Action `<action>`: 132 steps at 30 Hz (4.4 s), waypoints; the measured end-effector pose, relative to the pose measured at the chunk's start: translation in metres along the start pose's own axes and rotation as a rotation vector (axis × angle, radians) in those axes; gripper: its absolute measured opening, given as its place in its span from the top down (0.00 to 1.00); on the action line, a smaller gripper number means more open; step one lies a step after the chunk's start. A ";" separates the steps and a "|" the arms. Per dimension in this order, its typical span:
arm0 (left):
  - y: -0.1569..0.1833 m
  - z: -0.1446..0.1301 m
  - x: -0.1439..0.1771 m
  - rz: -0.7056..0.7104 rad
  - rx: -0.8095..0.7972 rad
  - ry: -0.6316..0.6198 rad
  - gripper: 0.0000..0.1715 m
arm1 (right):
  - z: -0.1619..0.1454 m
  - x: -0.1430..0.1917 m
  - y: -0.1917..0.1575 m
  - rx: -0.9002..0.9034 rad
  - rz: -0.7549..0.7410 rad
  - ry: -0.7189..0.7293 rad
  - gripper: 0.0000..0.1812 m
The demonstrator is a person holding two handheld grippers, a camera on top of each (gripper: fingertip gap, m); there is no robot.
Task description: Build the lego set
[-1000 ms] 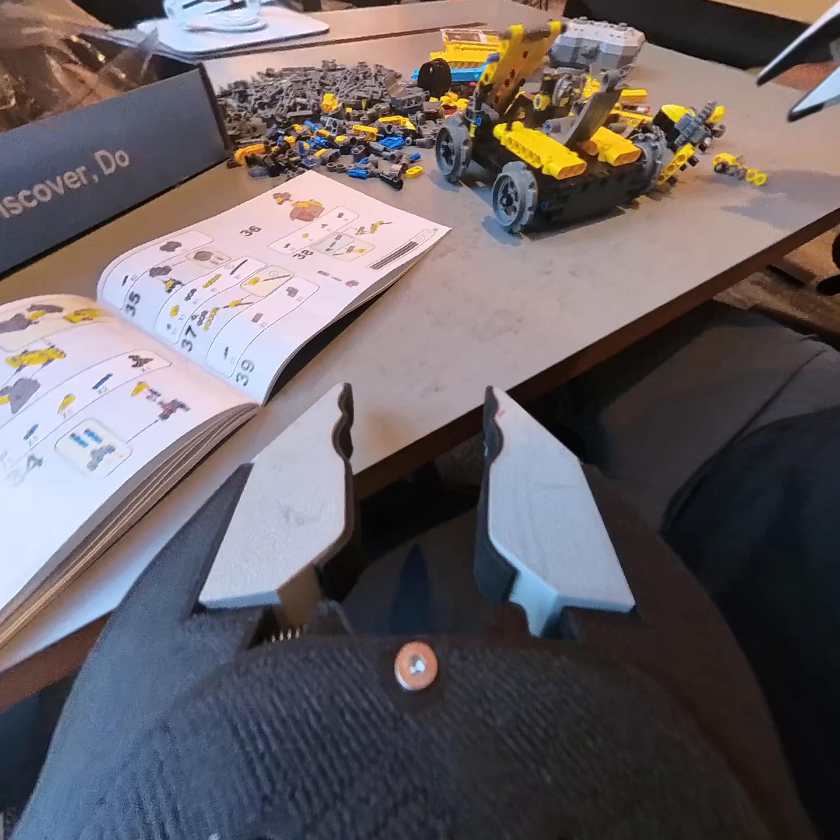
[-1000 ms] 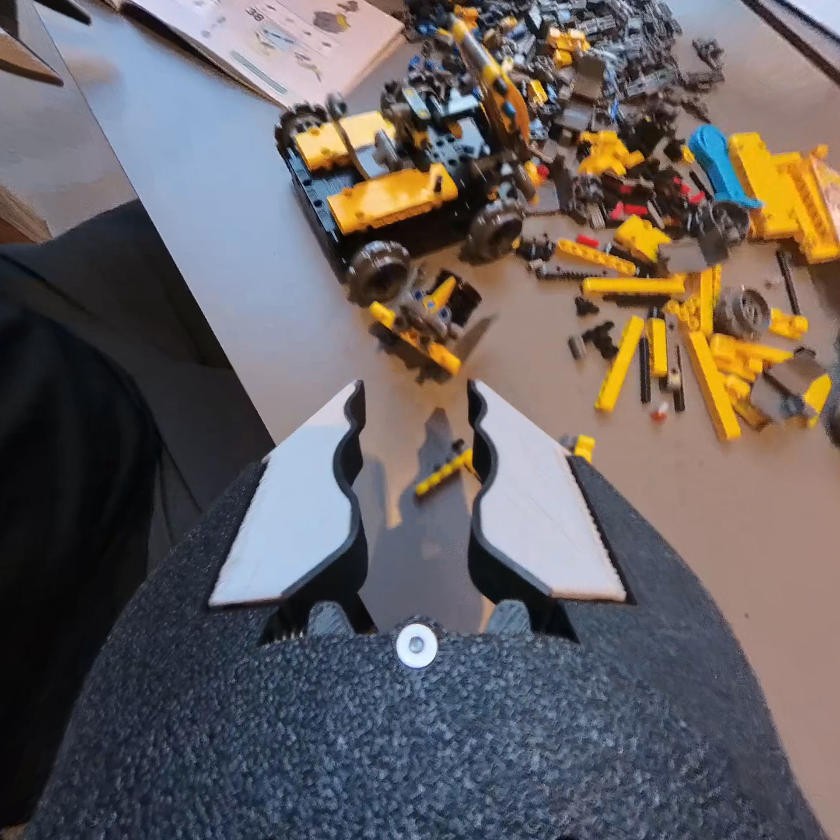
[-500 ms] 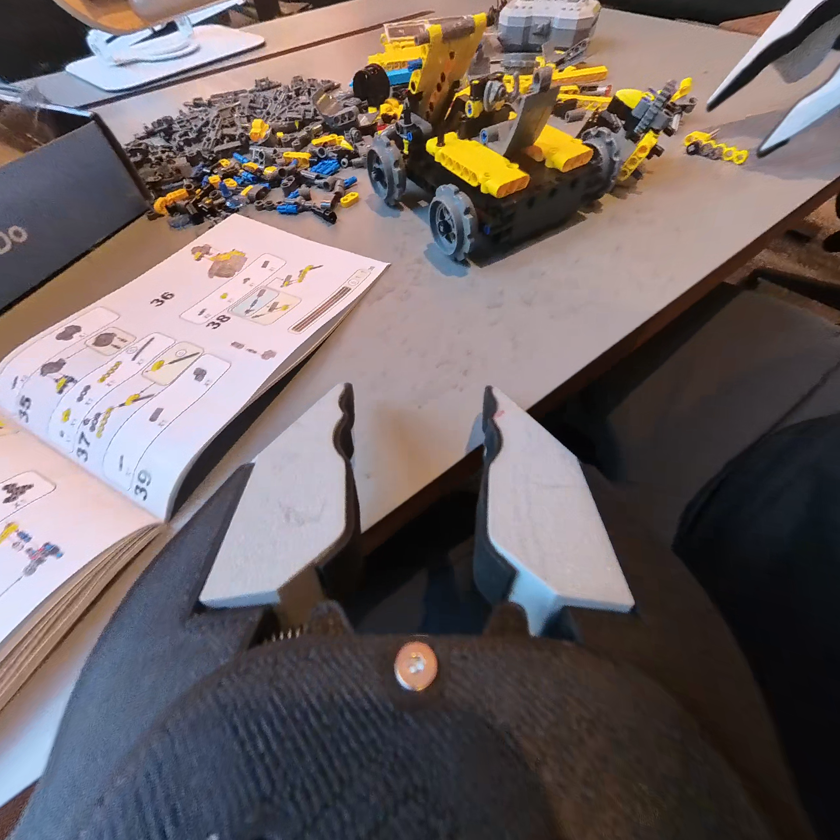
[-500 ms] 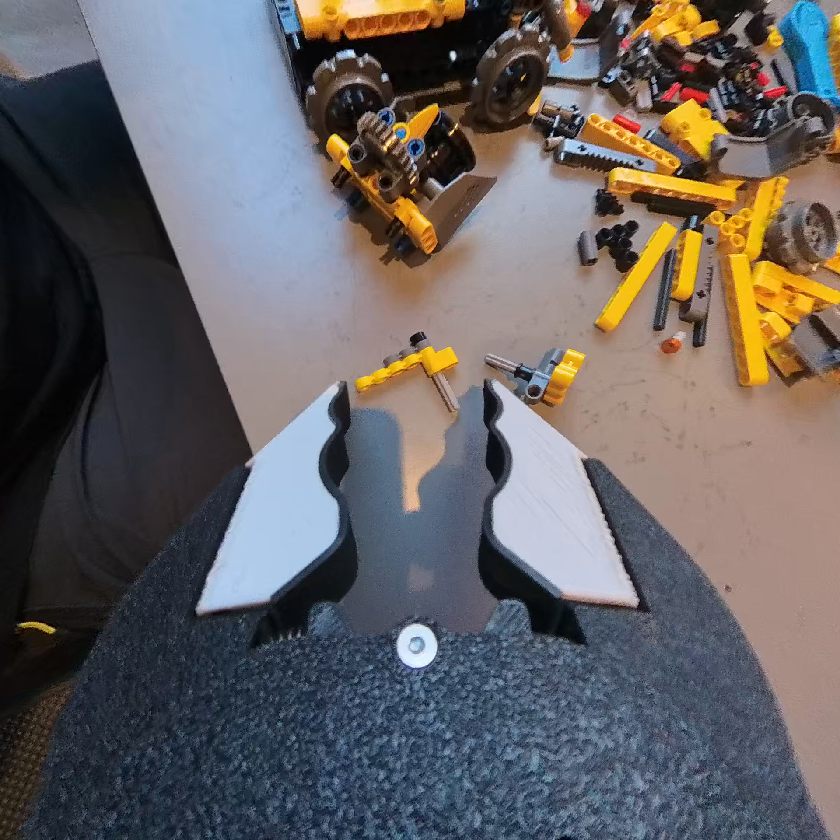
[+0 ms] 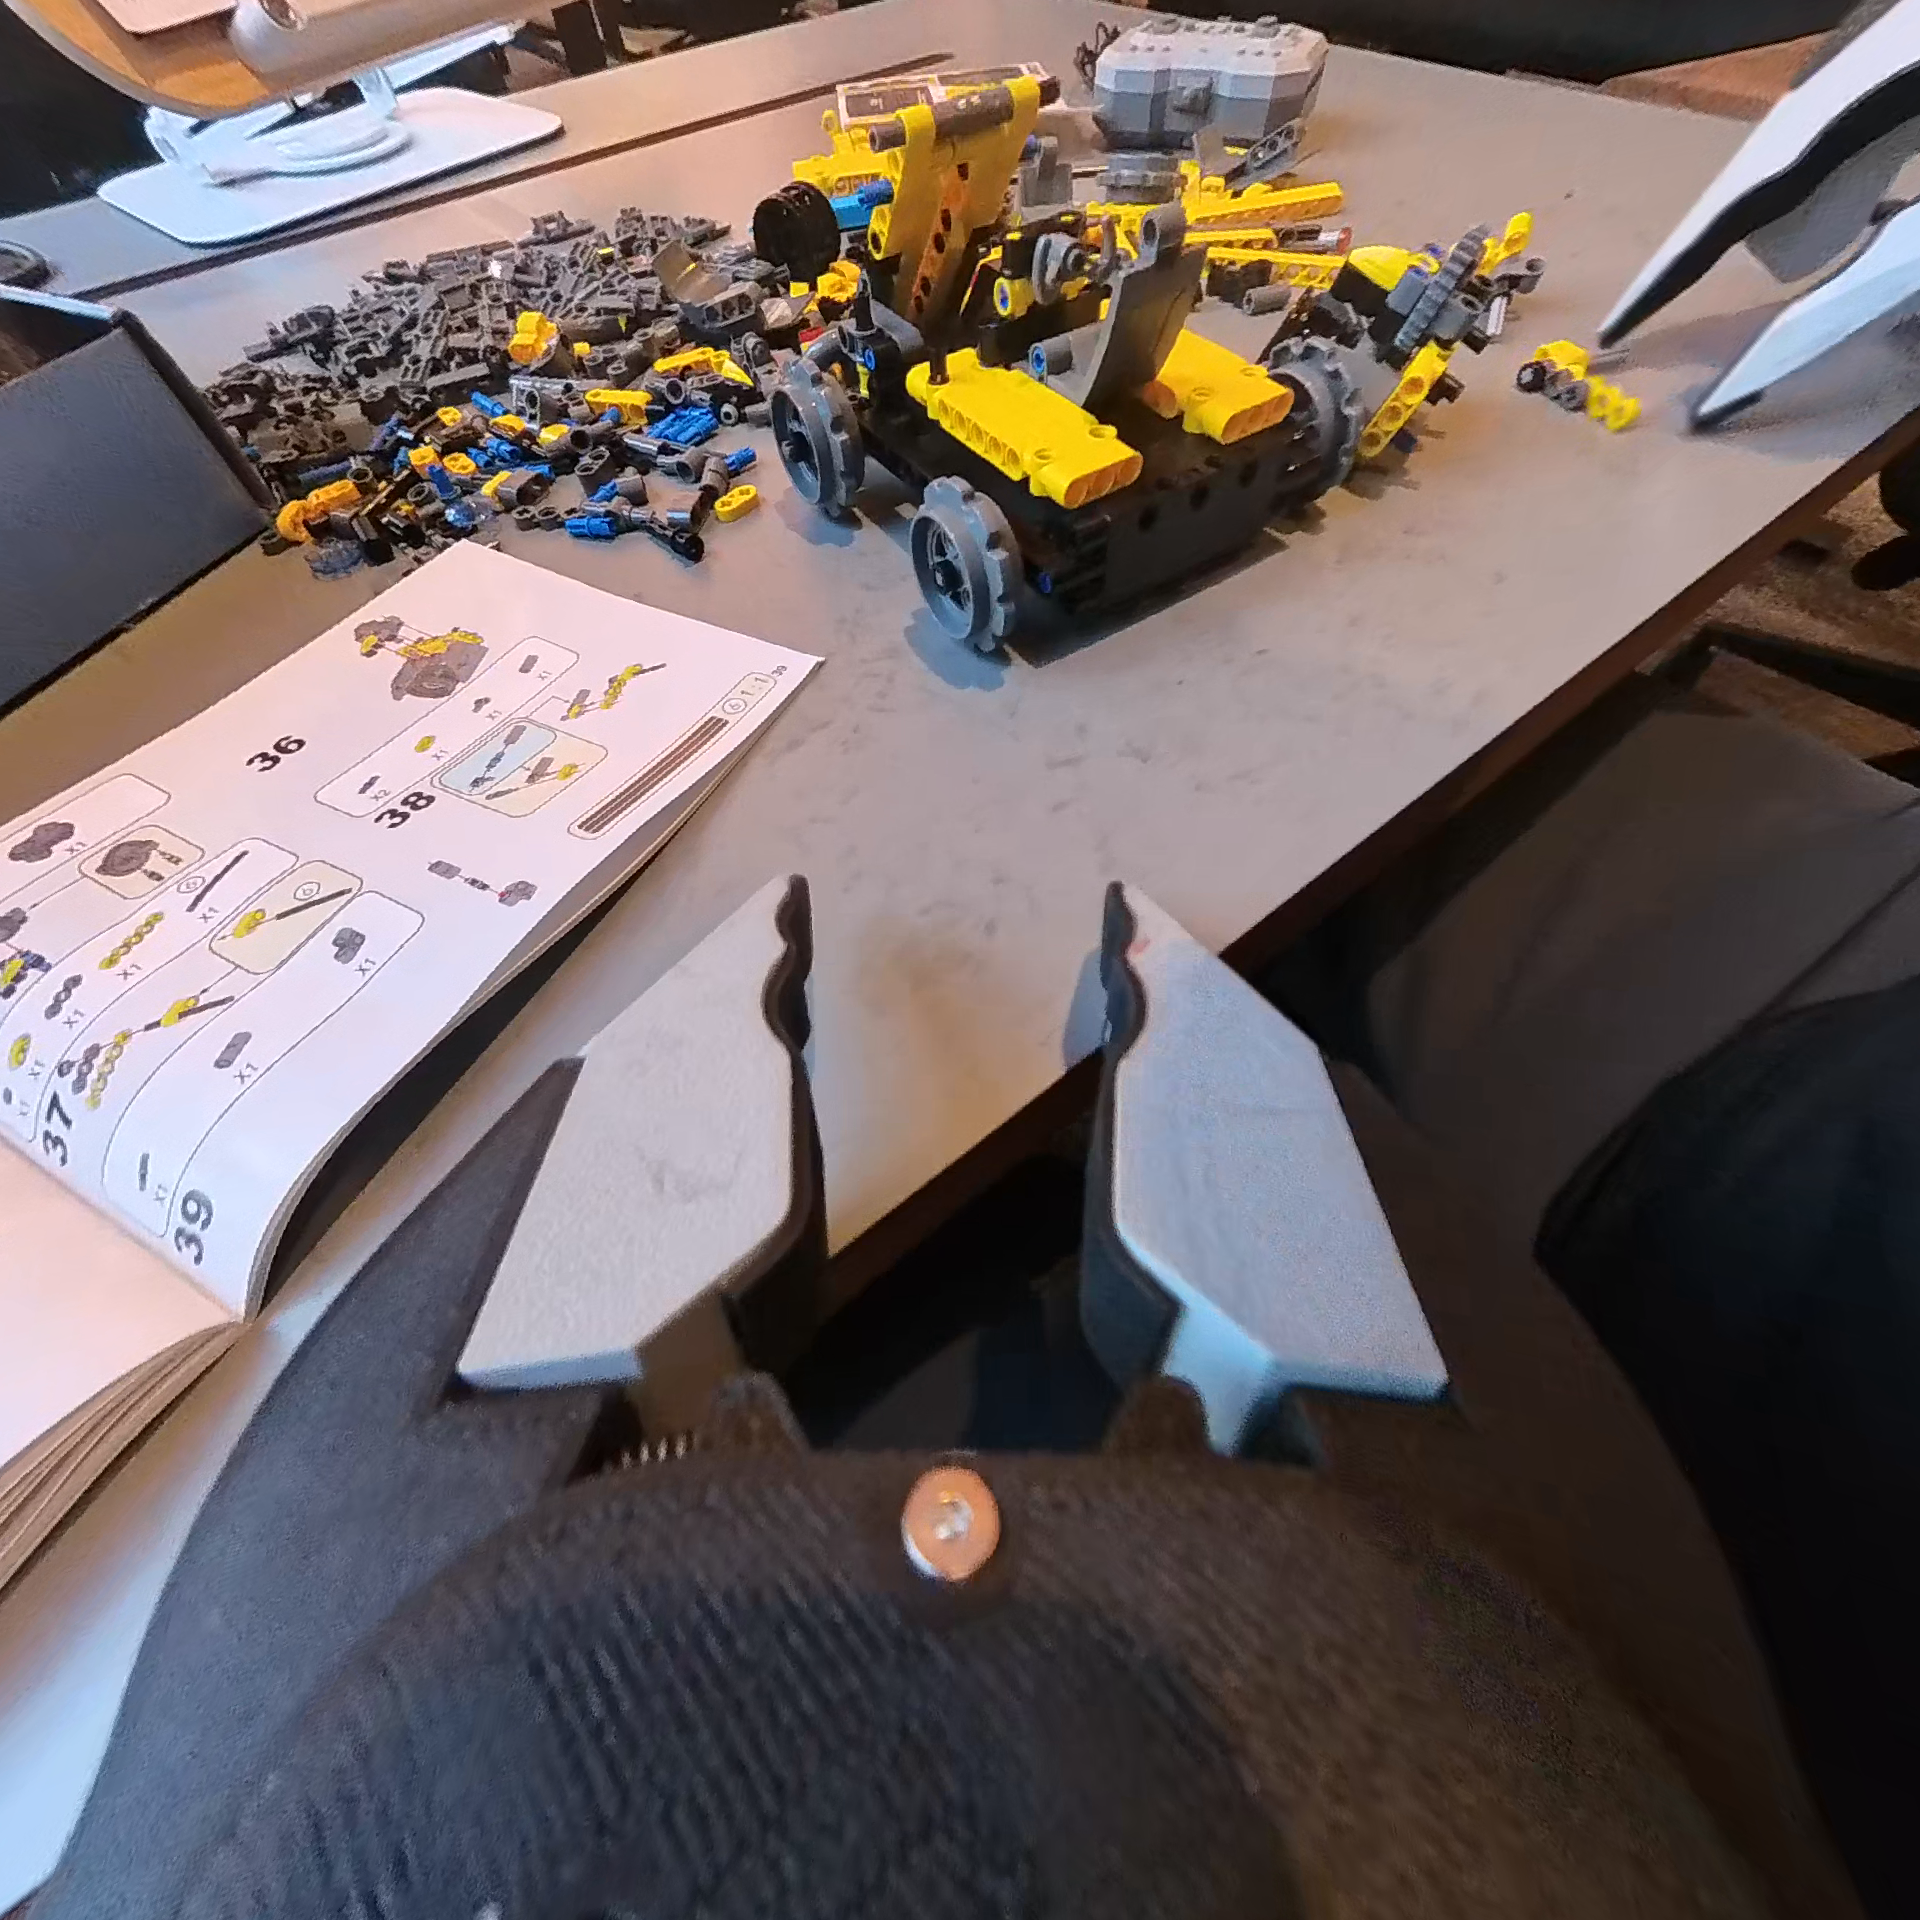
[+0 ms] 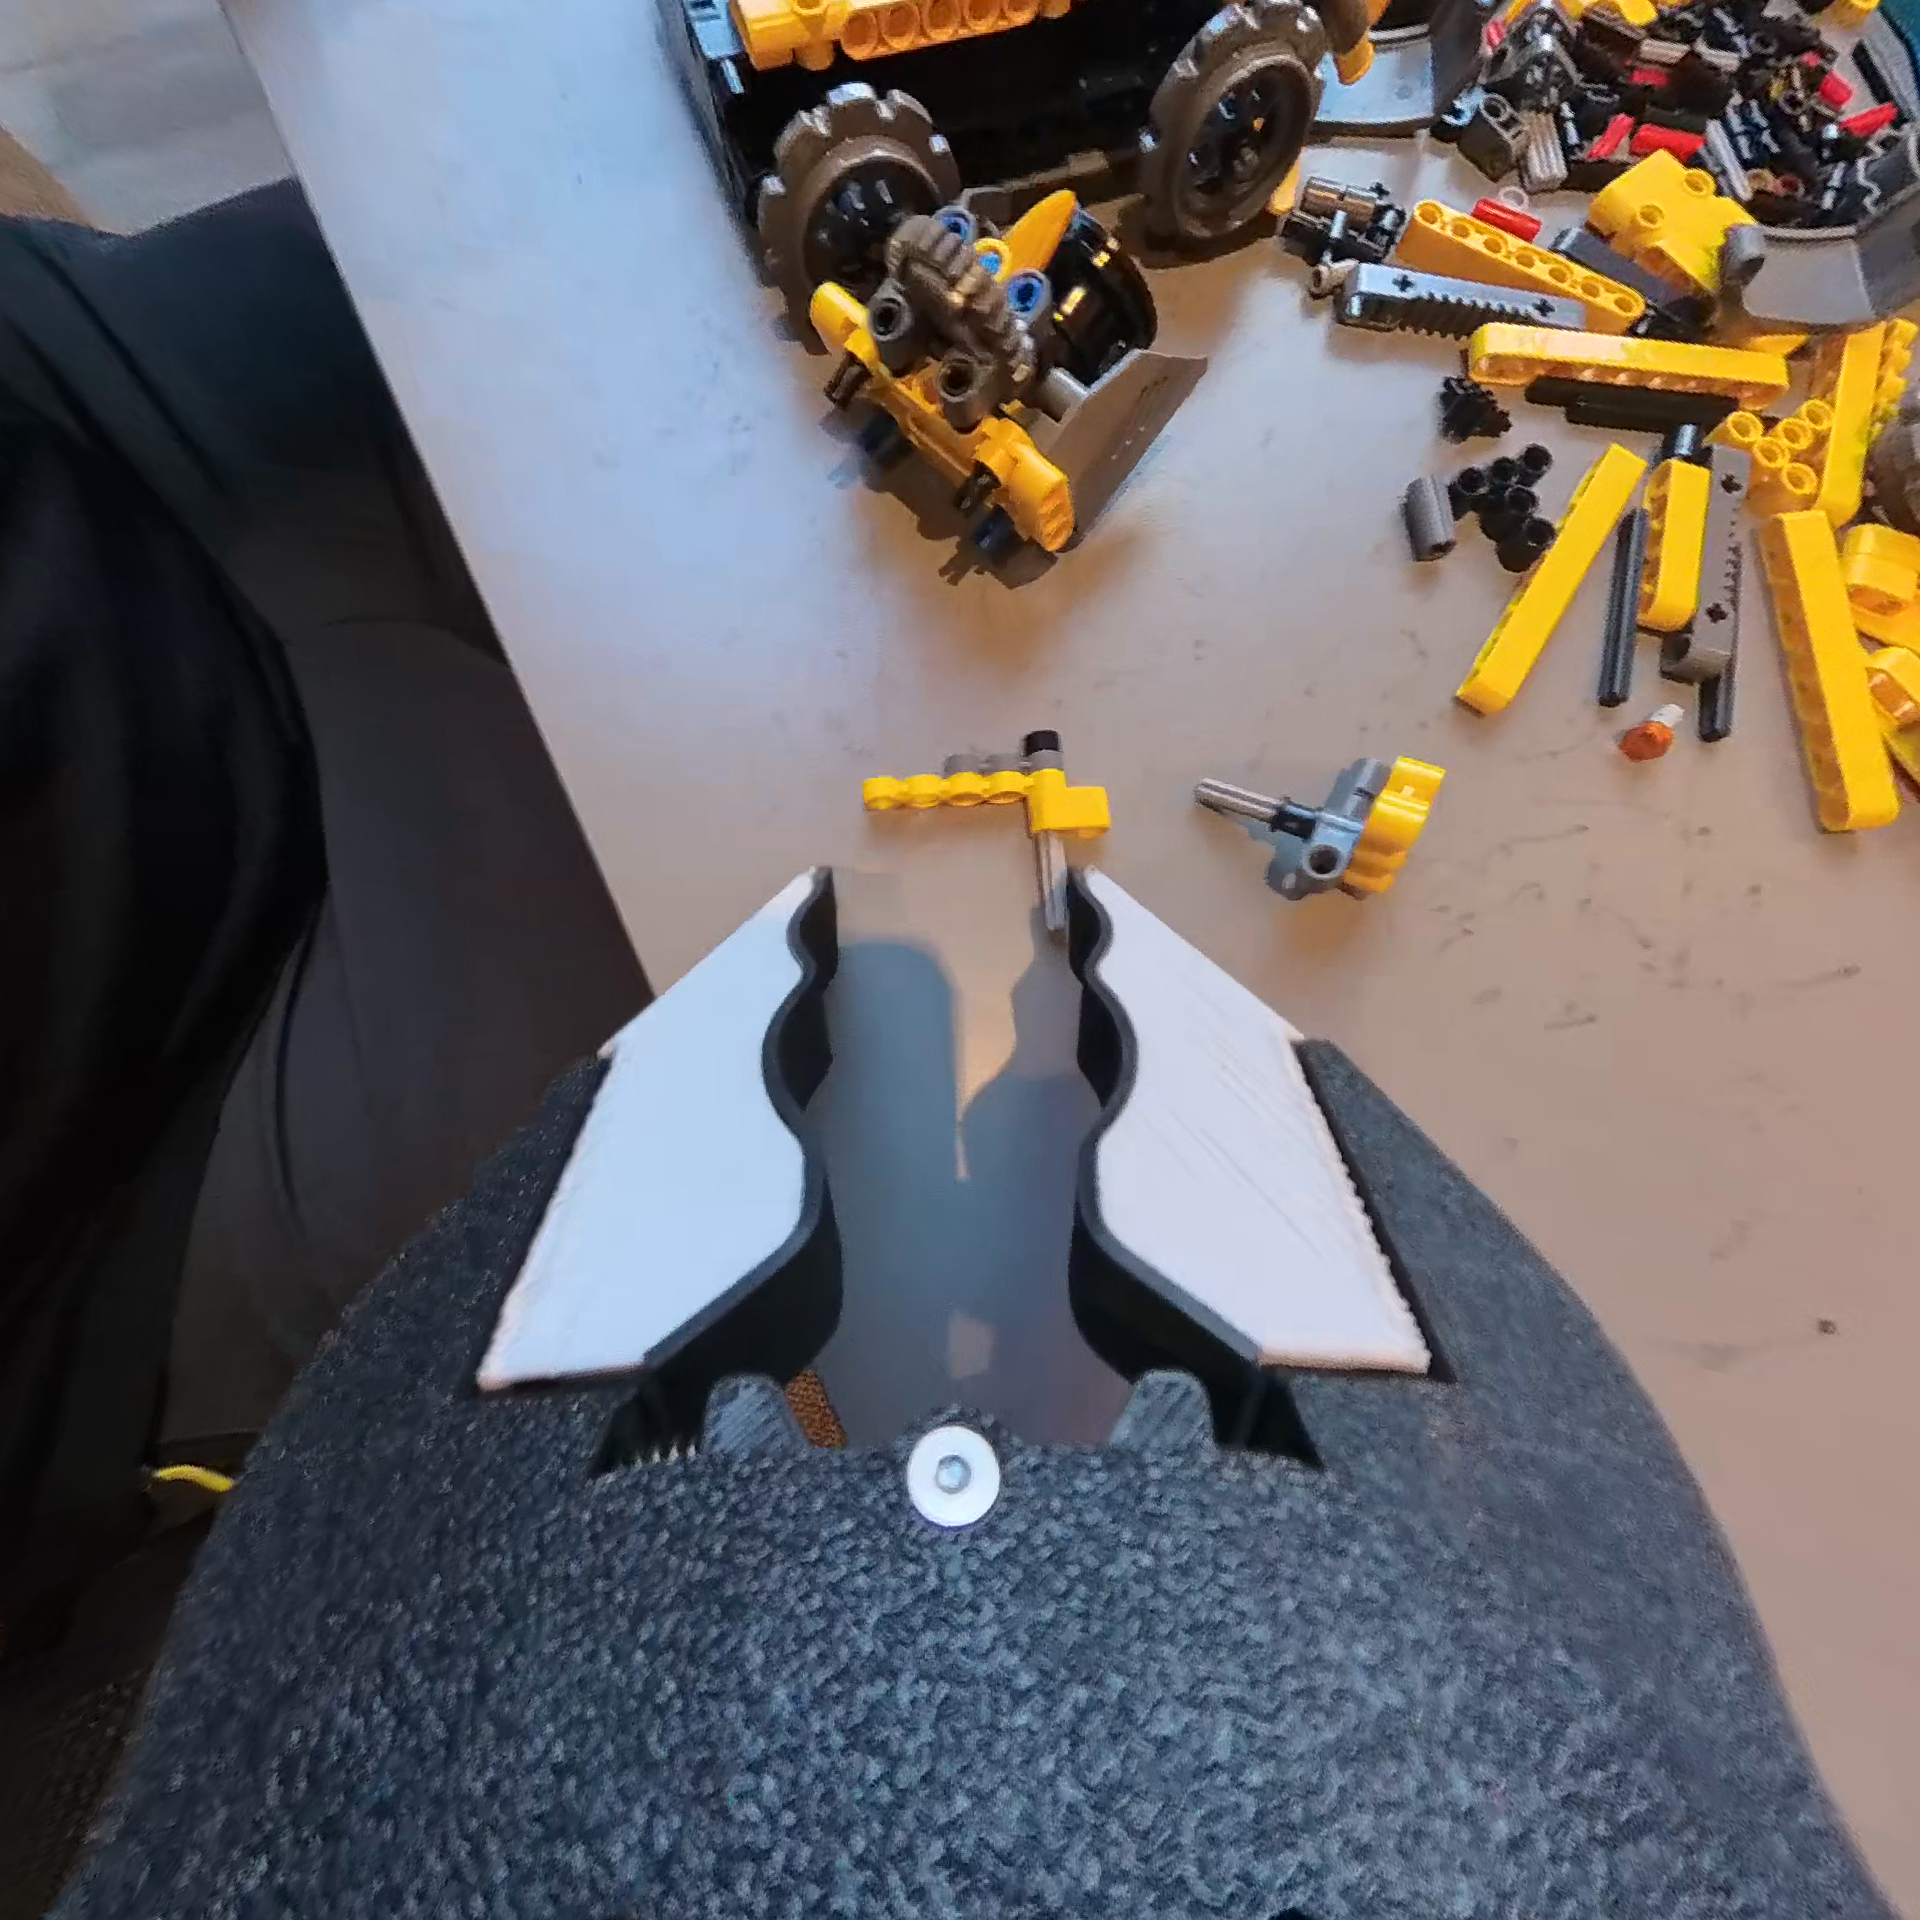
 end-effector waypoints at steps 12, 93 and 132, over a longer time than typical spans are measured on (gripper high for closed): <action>-0.007 0.000 0.001 -0.002 0.023 0.057 0.68 | 0.008 0.007 0.006 -0.045 -0.009 0.175 0.78; -0.011 0.001 -0.007 0.057 0.029 0.072 0.65 | -0.002 0.011 0.049 -0.158 -0.158 0.254 0.80; -0.012 0.003 -0.002 0.029 0.038 0.104 0.67 | 0.007 -0.005 0.064 -0.072 -0.131 0.166 0.81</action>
Point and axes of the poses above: each gripper's, where its closed fingertips meet, x back along the fingers, z out of its top, y = z × x across the jaws, the point moved 10 cm from there along x, back along the fingers, and after that the axes turned 7 degrees about -y, right-handed, at the moved point
